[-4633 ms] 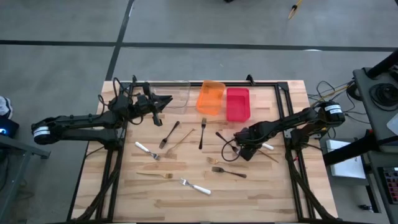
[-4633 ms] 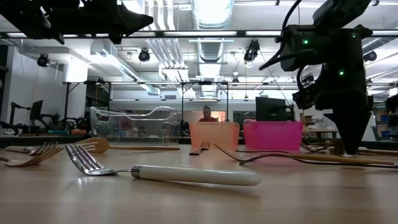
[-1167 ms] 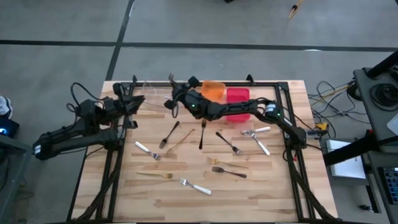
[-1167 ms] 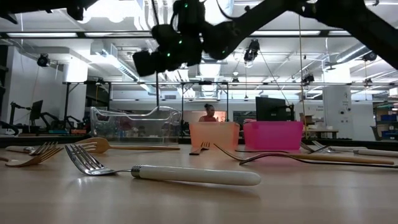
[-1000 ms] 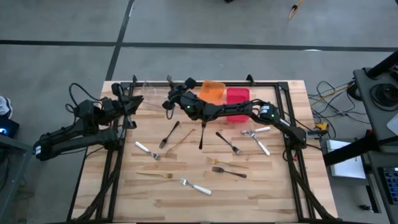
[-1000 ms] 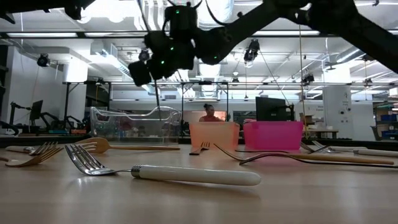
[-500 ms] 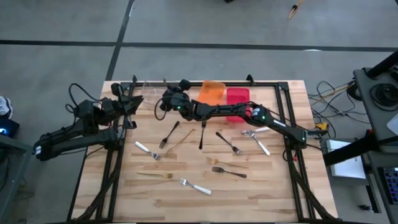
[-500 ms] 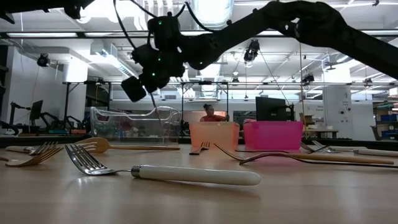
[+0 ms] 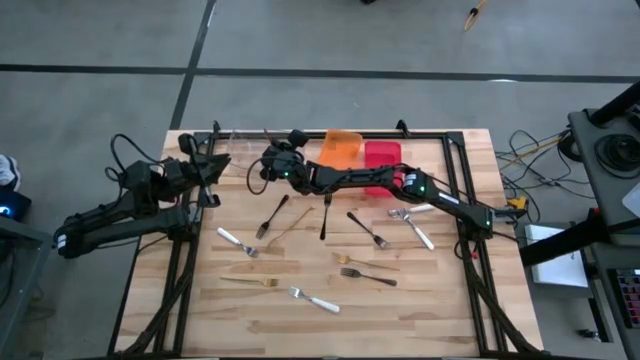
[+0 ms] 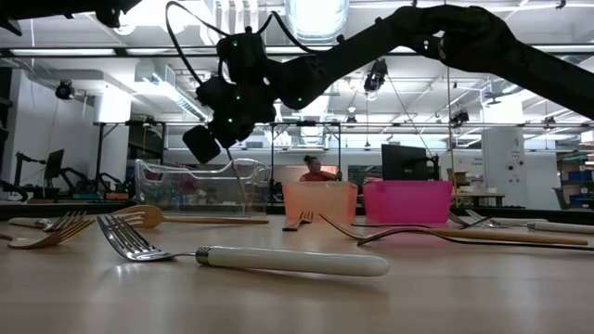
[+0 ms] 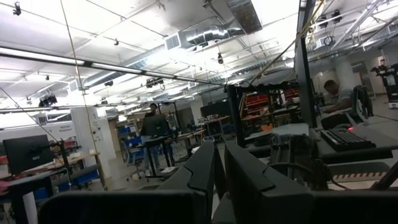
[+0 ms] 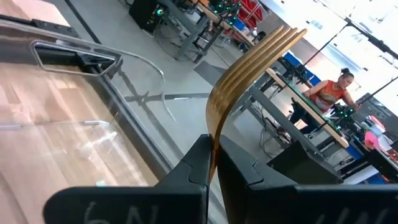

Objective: Sort silverware by color (type)
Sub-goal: Put the gold fork into the transparent bin

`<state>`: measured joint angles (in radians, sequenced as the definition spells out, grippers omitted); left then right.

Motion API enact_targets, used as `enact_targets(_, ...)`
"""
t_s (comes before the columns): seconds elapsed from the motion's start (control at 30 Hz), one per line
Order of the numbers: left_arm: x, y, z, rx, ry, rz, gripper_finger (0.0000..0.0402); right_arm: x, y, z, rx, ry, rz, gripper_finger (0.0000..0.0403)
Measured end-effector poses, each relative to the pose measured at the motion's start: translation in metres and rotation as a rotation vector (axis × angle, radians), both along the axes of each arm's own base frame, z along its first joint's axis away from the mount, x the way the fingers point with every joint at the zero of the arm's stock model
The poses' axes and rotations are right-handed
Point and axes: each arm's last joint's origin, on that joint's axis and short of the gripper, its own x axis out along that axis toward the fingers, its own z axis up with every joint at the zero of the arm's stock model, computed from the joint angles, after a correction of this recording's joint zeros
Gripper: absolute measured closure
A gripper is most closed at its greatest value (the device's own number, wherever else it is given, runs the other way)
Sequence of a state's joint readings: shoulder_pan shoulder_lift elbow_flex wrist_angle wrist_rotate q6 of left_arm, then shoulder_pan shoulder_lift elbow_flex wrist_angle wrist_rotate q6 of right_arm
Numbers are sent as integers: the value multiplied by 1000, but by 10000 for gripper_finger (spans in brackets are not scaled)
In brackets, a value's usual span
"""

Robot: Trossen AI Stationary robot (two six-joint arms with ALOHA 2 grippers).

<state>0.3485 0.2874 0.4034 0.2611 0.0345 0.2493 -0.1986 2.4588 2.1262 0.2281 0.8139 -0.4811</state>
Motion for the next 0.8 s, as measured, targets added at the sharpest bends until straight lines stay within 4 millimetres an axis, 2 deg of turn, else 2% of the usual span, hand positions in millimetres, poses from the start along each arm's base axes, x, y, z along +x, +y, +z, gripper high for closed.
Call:
enact_targets(0.53, 0, 0, 0, 3, 4, 2, 380, -4, -10, -6, 11, 72, -19, 394)
enact_targets(0.8, 0, 0, 0, 2, 5, 2, 380, -5, -12, -7, 41, 44, -27, 394)
